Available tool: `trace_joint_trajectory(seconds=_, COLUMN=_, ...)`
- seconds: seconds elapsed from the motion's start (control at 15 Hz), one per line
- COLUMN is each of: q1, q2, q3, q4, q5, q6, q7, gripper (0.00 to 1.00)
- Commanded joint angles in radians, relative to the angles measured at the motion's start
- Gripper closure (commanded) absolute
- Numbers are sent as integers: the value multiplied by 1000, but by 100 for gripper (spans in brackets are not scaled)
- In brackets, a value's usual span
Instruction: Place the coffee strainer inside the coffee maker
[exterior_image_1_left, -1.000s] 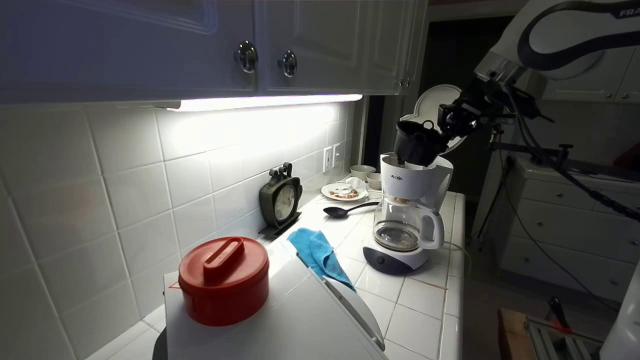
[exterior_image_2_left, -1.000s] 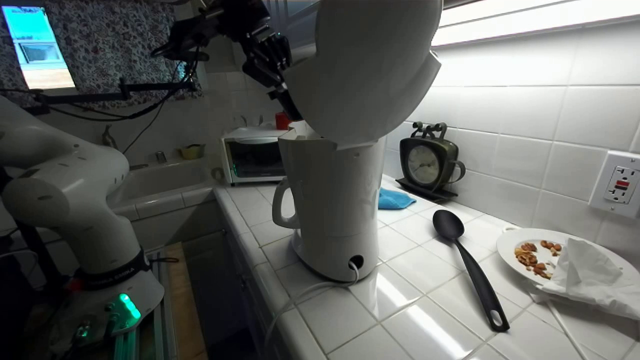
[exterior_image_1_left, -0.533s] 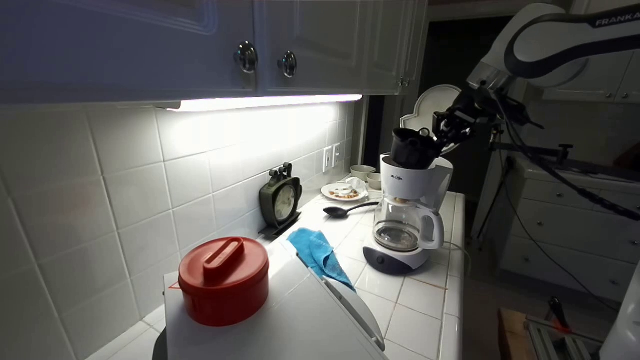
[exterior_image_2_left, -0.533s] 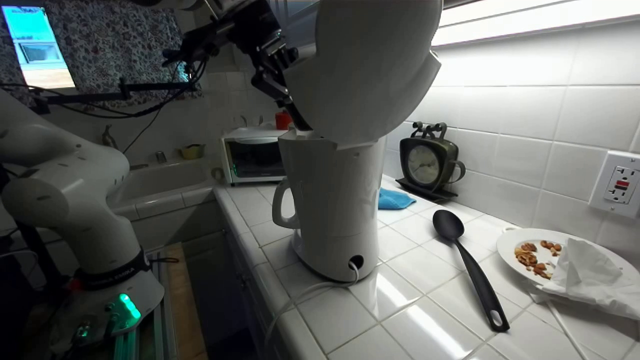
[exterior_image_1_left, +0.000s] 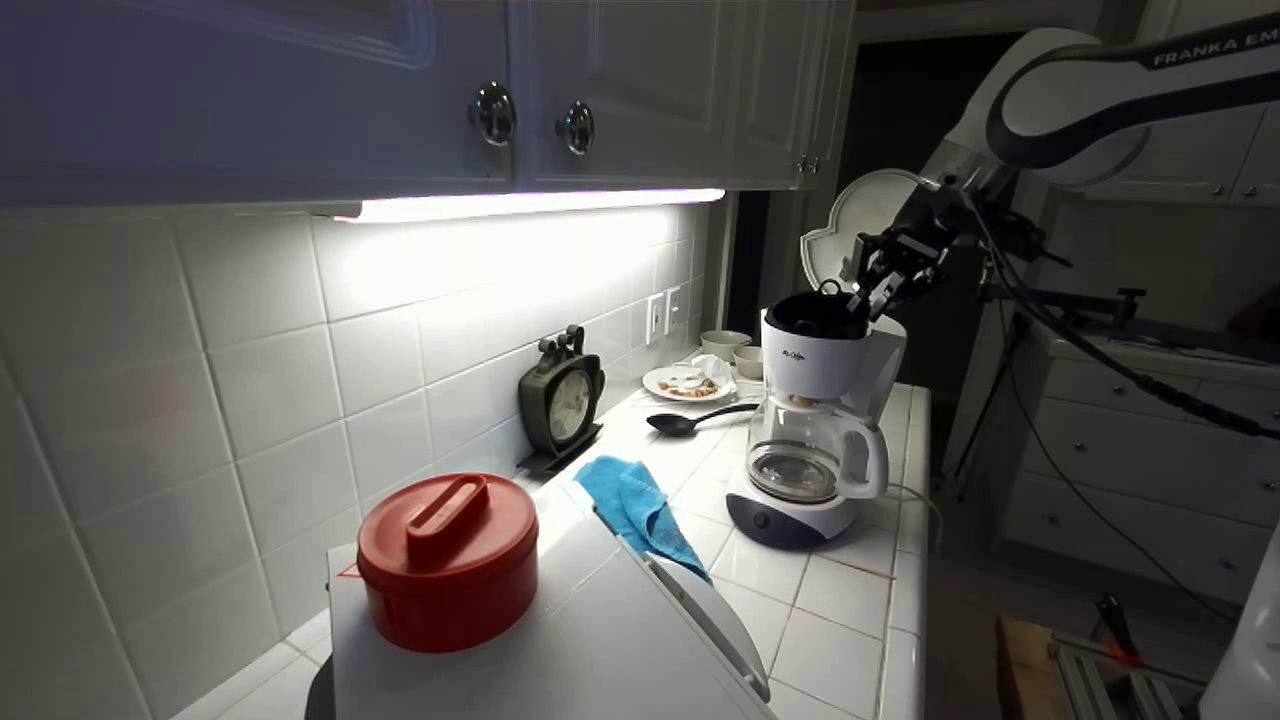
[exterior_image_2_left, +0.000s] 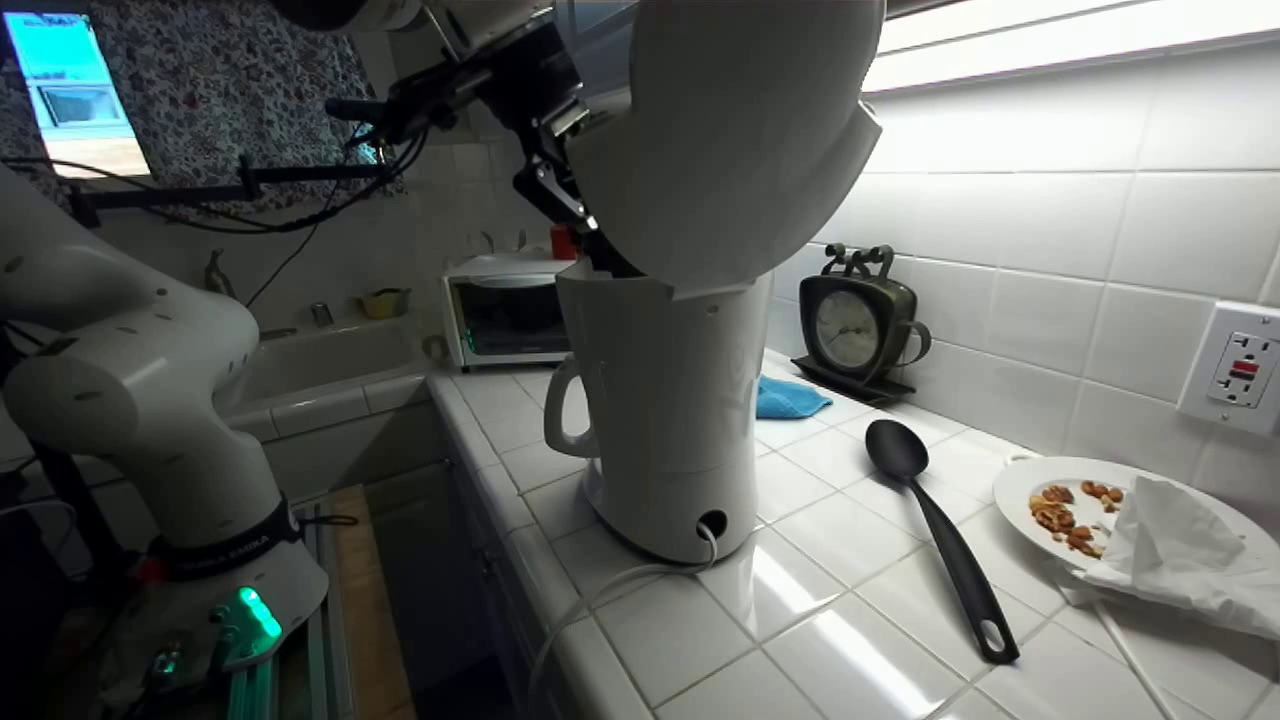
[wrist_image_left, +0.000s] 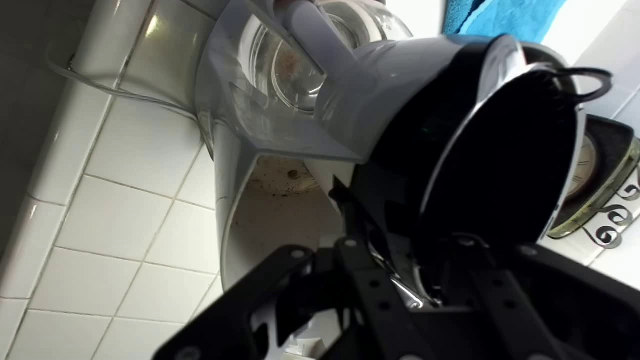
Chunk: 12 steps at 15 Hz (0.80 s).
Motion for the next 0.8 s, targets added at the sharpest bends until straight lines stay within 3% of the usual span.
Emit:
trace_joint_trajectory(seconds=0.0, q1=-2, q2=18, q3=4, q4=29, q5=26, q6=-5, q7=-1, gripper=36)
trace_joint_trajectory(seconds=0.27, q1=2, q2=1, q3=7, q4=29, q5=31, q6=-1, q7=-1, gripper=8)
trace_joint_trajectory(seconds=0.4, q1=6, q2=7, q3=3, q4=35, q5=35, q6=-3, q7=-7, gripper=0)
trace_joint_trajectory(seconds=0.47, q1=7, q2=11, q3=2, q4=36, q5=36, q6=-2, q7=-8, gripper=38)
trace_joint_trajectory(seconds=0.6, q1=10, q2=17, q3=0, q4=36, q5=40, q6=-2, q7=-9, gripper=35)
trace_joint_trajectory(seconds=0.73, q1=14, q2=25, q3=-1, q4=35, q5=44, q6=-3, q7=-12, gripper=50)
